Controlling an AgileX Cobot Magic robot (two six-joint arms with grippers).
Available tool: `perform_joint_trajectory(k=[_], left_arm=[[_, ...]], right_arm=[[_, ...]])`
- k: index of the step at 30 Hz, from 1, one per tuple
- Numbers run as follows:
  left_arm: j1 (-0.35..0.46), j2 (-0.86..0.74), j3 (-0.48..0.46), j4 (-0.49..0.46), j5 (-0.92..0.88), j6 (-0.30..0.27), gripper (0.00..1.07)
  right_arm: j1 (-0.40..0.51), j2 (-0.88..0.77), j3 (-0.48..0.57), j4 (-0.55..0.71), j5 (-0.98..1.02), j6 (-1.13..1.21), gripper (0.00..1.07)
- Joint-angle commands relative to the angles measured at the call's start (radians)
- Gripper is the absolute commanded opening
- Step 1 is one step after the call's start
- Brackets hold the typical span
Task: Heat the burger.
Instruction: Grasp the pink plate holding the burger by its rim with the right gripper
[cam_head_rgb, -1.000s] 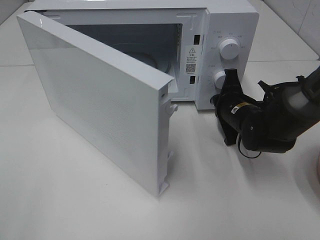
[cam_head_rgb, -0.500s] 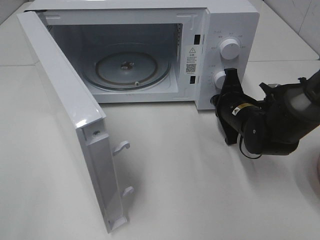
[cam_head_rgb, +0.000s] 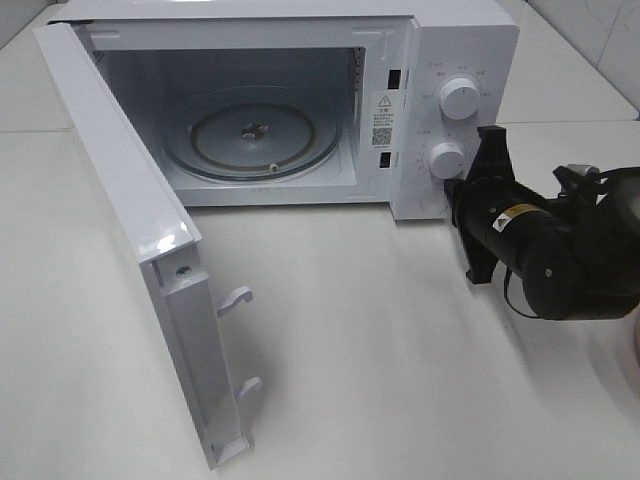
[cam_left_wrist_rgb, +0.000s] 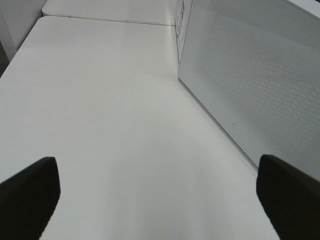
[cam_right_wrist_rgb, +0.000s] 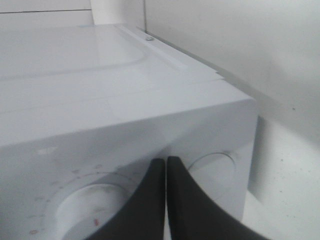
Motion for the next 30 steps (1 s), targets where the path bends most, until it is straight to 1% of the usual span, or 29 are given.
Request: perform_joint_trajectory(k=[1,5,9,11,12,13,14,16,17,18,20,21,23,24,25,27,28,29,30], left_arm=[[-0.004,-0.014,0.001,-0.004,0.001,0.000,1.00],[-0.004,-0.014,0.001,-0.004,0.001,0.000,1.00],[-0.004,-0.014,0.001,-0.004,0.001,0.000,1.00],[-0.004,-0.014,0.001,-0.004,0.001,0.000,1.00],[-0.004,-0.014,0.001,-0.004,0.001,0.000,1.00],[-0.004,-0.014,0.001,-0.004,0.001,0.000,1.00],[-0.004,-0.014,0.001,-0.004,0.001,0.000,1.00],[-0.004,-0.014,0.001,-0.004,0.001,0.000,1.00],[-0.004,-0.014,0.001,-0.004,0.001,0.000,1.00],[-0.004,-0.014,0.001,-0.004,0.001,0.000,1.00],[-0.004,-0.014,0.001,-0.004,0.001,0.000,1.00],[-0.004,-0.014,0.001,-0.004,0.001,0.000,1.00],[-0.004,-0.014,0.001,-0.004,0.001,0.000,1.00],[-0.004,-0.014,0.001,-0.004,0.001,0.000,1.00],[-0.004,-0.014,0.001,-0.004,0.001,0.000,1.00],[-0.004,-0.014,0.001,-0.004,0.001,0.000,1.00],[-0.004,-0.014,0.001,-0.004,0.001,0.000,1.00],[-0.004,-0.014,0.001,-0.004,0.001,0.000,1.00],[-0.004,-0.014,0.001,-0.004,0.001,0.000,1.00]], right_arm=[[-0.007,-0.063,0.040,-0.056,0.016,0.006,0.00],[-0.007,-0.102,0.066,-0.098,0.055,0.007,0.00],[-0.007,-0.192,0.122,-0.142,0.138,-0.004,0.00],[-0.007,-0.207,0.131,-0.142,0.154,-0.011,0.00],[-0.007,-0.241,0.149,-0.142,0.197,-0.034,0.00],[-0.007,-0.241,0.149,-0.142,0.197,-0.034,0.00],[-0.007,-0.282,0.161,-0.142,0.254,-0.072,0.00],[-0.007,-0.303,0.166,-0.142,0.287,-0.091,0.00],[-0.007,-0.341,0.166,-0.142,0.361,-0.141,0.00],[-0.007,-0.341,0.166,-0.142,0.361,-0.141,0.00],[-0.007,-0.401,0.166,-0.142,0.459,-0.244,0.00],[-0.007,-0.401,0.166,-0.142,0.459,-0.244,0.00],[-0.007,-0.459,0.166,-0.141,0.538,-0.367,0.00],[-0.007,-0.459,0.166,-0.141,0.538,-0.367,0.00],[-0.007,-0.498,0.166,-0.139,0.581,-0.435,0.00],[-0.007,-0.518,0.166,-0.139,0.601,-0.467,0.00],[-0.007,-0.552,0.165,-0.138,0.658,-0.546,0.00],[-0.007,-0.552,0.165,-0.138,0.658,-0.546,0.00],[-0.007,-0.584,0.165,-0.138,0.715,-0.632,0.00]])
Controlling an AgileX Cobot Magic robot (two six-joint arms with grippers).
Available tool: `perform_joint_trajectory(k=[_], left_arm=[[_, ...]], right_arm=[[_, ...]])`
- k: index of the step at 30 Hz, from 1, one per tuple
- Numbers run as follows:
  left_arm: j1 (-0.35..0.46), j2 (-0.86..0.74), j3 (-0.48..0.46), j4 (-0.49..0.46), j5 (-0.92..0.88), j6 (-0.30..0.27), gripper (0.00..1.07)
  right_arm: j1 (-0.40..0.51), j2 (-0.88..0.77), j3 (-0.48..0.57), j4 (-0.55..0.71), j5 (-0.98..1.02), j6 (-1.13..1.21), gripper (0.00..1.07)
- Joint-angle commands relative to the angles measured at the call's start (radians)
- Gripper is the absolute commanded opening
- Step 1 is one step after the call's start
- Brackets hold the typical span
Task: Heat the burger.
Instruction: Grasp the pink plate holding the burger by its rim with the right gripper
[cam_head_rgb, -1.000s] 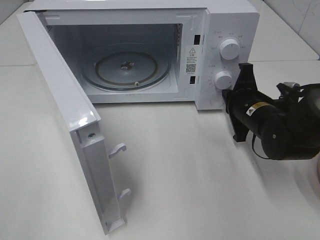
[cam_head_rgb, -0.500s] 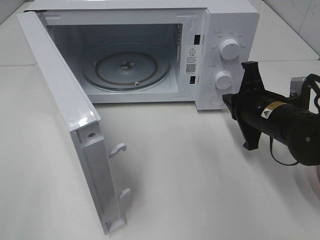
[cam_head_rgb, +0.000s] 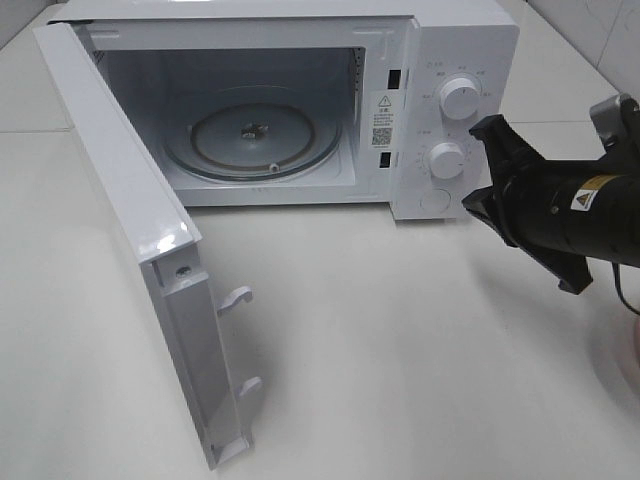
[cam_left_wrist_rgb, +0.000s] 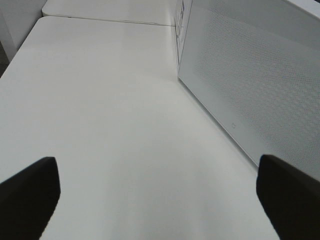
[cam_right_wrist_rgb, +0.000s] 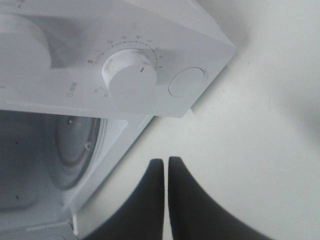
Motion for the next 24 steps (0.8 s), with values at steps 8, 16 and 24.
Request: perform_joint_trajectory(k=[8,16,24], left_arm=[[-0.004,-0.014,0.001,-0.004,0.001,0.000,1.00],[-0.004,-0.014,0.001,-0.004,0.001,0.000,1.00],[-0.004,-0.014,0.001,-0.004,0.001,0.000,1.00]], right_arm=[[-0.005,-0.163,-0.001,0.002,0.261,-0.394,0.00],[-0.007,-0.250,-0.040,-0.002,0.516,-0.669,0.02],[-0.007,-0.252,-0.166,-0.025,0.881,-0.863,0.04]])
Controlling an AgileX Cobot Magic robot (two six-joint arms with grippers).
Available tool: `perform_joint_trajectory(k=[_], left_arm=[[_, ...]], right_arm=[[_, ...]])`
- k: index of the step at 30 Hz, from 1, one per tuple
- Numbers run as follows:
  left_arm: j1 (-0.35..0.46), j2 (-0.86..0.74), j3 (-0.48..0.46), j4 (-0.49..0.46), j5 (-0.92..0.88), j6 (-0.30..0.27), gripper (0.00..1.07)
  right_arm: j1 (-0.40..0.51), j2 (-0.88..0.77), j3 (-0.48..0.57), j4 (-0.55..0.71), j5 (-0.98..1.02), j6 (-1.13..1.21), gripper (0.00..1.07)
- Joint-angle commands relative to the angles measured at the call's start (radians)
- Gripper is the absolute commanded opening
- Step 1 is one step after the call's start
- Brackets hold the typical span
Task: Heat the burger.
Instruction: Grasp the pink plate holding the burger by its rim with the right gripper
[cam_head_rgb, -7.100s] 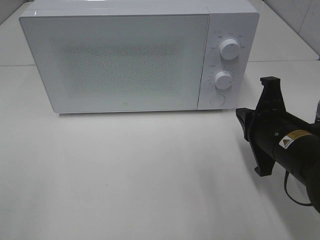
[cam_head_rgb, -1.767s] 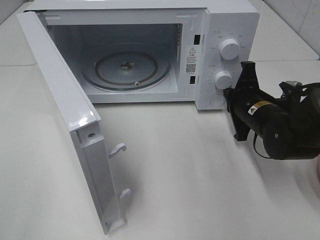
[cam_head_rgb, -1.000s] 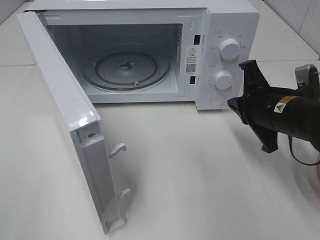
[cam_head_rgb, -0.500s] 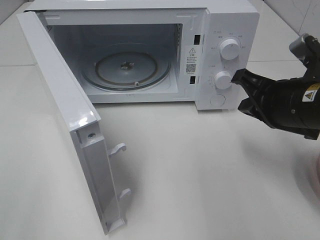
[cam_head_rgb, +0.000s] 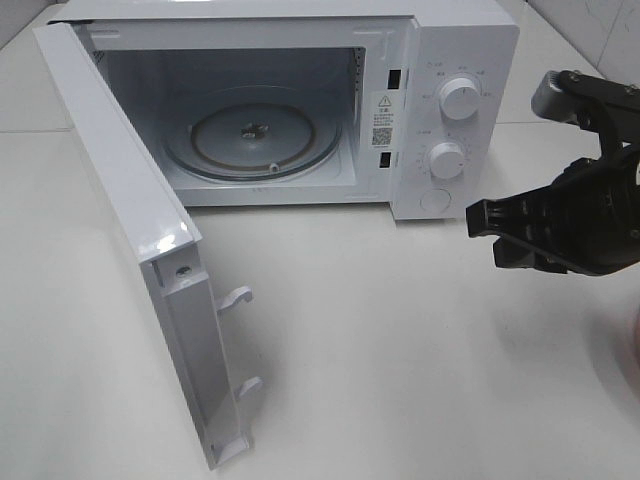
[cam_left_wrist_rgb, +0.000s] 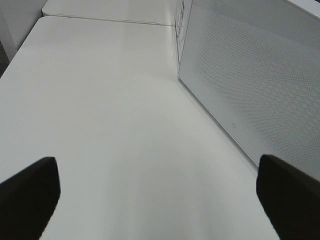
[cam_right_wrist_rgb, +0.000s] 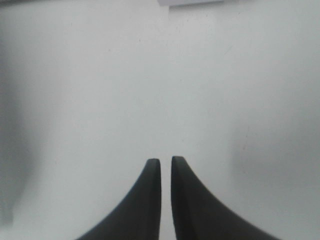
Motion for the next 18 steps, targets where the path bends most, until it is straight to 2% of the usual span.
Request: perform_joint_trajectory(k=[1,3,5,11,18], left_arm=[[-0.004,-0.014,0.001,-0.004,0.001,0.000,1.00],[-0.004,-0.014,0.001,-0.004,0.001,0.000,1.00],[-0.004,-0.014,0.001,-0.004,0.001,0.000,1.00],[-0.004,-0.014,0.001,-0.004,0.001,0.000,1.00],[-0.004,-0.014,0.001,-0.004,0.001,0.000,1.00]], right_arm=[[-0.007,-0.009,-0.061,-0.062,0.178,-0.068,0.04],[-0.007,-0.009,-0.069,-0.083,0.199,-0.068,0.04],[-0.007,-0.009,-0.081,-0.188,0.313,-0.068,0.06],[-0.017,-0.009,-0.081,-0.248,0.419,-0.068,0.07],[-0.132,-0.009,-0.081,-0.280,0.443,-0.068,0.15]])
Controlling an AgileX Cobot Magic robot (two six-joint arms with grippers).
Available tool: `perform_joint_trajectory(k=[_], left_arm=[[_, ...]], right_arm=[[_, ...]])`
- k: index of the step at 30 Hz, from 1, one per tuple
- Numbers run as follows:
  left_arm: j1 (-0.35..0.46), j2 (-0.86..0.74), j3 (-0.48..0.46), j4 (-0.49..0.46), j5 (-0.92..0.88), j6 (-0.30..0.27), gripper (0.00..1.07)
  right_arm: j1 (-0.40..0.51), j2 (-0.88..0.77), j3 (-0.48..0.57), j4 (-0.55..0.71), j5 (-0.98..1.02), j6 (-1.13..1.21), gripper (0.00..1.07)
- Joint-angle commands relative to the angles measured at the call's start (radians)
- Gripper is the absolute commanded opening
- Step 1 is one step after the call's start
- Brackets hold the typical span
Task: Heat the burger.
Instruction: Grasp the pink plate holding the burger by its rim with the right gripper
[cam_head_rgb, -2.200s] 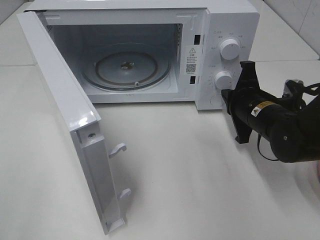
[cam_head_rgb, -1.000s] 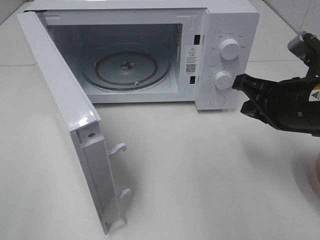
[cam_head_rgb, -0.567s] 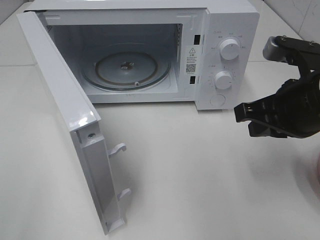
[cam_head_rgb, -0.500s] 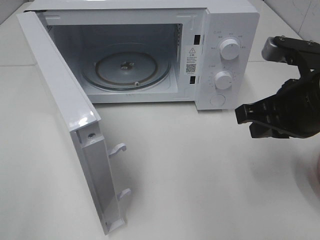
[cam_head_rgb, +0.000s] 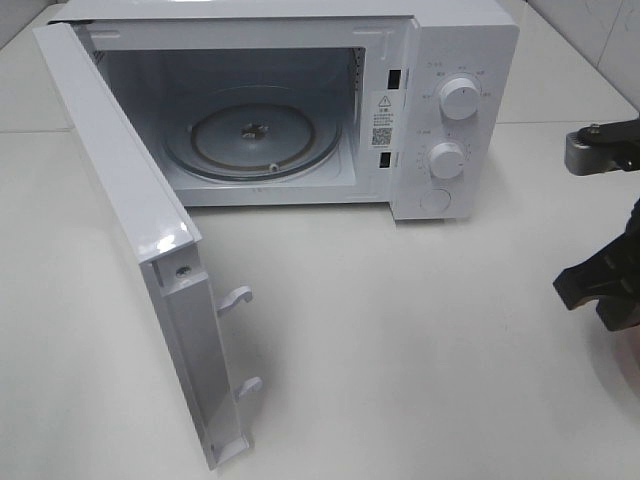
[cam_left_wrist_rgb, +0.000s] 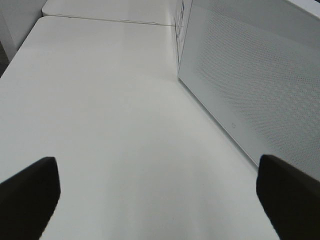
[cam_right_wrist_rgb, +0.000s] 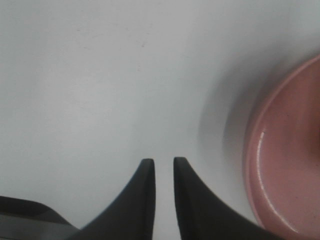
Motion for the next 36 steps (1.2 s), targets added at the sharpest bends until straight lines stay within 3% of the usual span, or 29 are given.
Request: perform_joint_trajectory(k=[1,4,6,7,9,10,12,36], left_arm=[[-0.004,-0.014,0.001,-0.004,0.001,0.000,1.00],[-0.004,-0.014,0.001,-0.004,0.001,0.000,1.00],[-0.004,-0.014,0.001,-0.004,0.001,0.000,1.00],[-0.004,-0.014,0.001,-0.004,0.001,0.000,1.00],[-0.004,-0.014,0.001,-0.004,0.001,0.000,1.00],[-0.004,-0.014,0.001,-0.004,0.001,0.000,1.00],[-0.004,-0.014,0.001,-0.004,0.001,0.000,1.00],[-0.004,-0.014,0.001,-0.004,0.001,0.000,1.00]], right_arm=[[-0.076,-0.009,-0.008,-0.052,0.017,-0.013,0.22],[-0.094,-0.009,-0.008,-0.065,0.021,-0.014,0.28],[-0.156,-0.009,-0.008,-0.099,0.011,-0.022,0.60],[-0.156,-0.009,-0.008,-0.099,0.011,-0.022,0.60],[-0.204,-0.009,-0.008,-0.114,-0.017,-0.036,0.86],[-0.204,-0.009,-0.008,-0.114,-0.017,-0.036,0.86],[-0.232,-0.008,-0.008,-0.117,-0.033,-0.036,1.00],[-0.245,0.180,0.040,-0.096,-0.161,-0.029,0.91]])
